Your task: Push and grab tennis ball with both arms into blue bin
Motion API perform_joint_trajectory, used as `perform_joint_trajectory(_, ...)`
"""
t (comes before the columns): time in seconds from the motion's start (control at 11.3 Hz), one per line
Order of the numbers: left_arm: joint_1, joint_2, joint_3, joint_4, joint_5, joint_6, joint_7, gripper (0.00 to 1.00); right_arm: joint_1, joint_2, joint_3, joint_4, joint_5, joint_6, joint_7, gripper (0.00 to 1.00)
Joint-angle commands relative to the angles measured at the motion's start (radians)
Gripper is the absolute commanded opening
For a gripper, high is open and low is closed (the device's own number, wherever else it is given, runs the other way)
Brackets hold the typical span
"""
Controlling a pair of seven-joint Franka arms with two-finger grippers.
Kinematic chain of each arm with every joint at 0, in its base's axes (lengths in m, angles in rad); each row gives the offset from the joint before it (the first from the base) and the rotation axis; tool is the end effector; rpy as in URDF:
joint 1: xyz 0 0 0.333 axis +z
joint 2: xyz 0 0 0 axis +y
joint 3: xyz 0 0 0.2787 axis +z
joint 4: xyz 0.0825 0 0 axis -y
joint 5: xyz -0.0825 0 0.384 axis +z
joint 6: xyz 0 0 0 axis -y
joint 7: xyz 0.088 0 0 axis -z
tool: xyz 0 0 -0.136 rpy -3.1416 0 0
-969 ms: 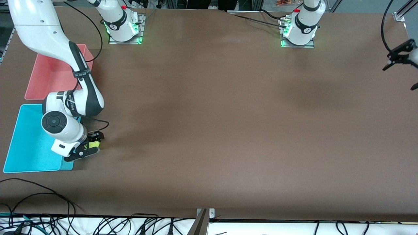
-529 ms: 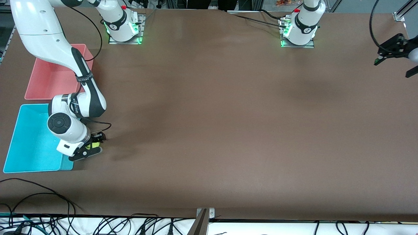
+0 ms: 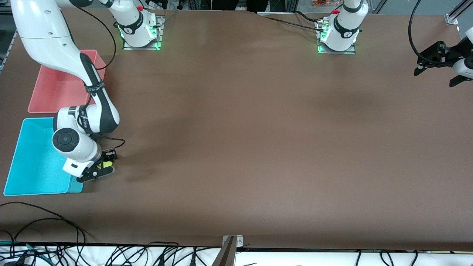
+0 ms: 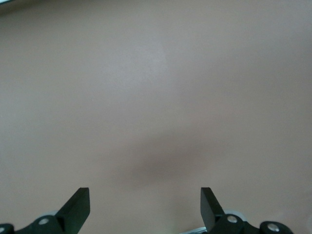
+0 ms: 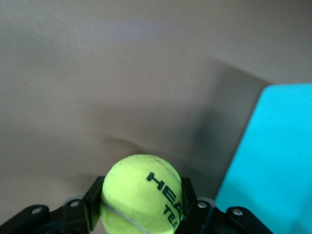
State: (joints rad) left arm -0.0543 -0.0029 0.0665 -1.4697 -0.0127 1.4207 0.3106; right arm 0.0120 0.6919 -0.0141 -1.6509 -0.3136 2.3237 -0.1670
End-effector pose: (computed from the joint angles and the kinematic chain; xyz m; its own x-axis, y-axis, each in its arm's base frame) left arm 0.5367 0.0047 0.5940 0.9544 -0.2958 -0.0400 -0.2949 -0.9552 0.0263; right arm 0.6608 -0.0129 0.1501 0.9268 0.3664 -0.0824 0.3755 -0.9006 0.2190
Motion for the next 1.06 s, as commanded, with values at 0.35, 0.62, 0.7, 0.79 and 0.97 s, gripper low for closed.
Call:
perform_joint_trajectory(0.35,-0.009,0.003,-0.042,0.009,-0.003,-0.014,-0.284,1.0,-0.096,-0.244,0.011,0.053,0.118,-0.449,-0.231,0.34)
perform_joint_trajectory(0.62,-0.007,0.003,-0.034,0.009,-0.003,-0.014,-0.28,1.0,-0.311,-0.186,0.013,0.053,0.384,-0.455,-0.549,0.34)
perform_joint_trajectory(0.7,-0.007,0.004,-0.033,0.009,-0.003,-0.014,-0.278,1.0,-0.345,-0.158,0.013,0.056,0.407,-0.449,-0.609,0.34)
perform_joint_trajectory(0.79,-0.006,0.004,-0.033,0.009,-0.003,-0.014,-0.278,1.0,-0.375,-0.137,0.013,0.056,0.431,-0.449,-0.643,0.34)
perform_joint_trajectory(0.97,-0.007,0.004,-0.033,0.009,-0.003,-0.014,-0.28,1.0,-0.408,-0.103,0.013,0.056,0.503,-0.452,-0.701,0.34)
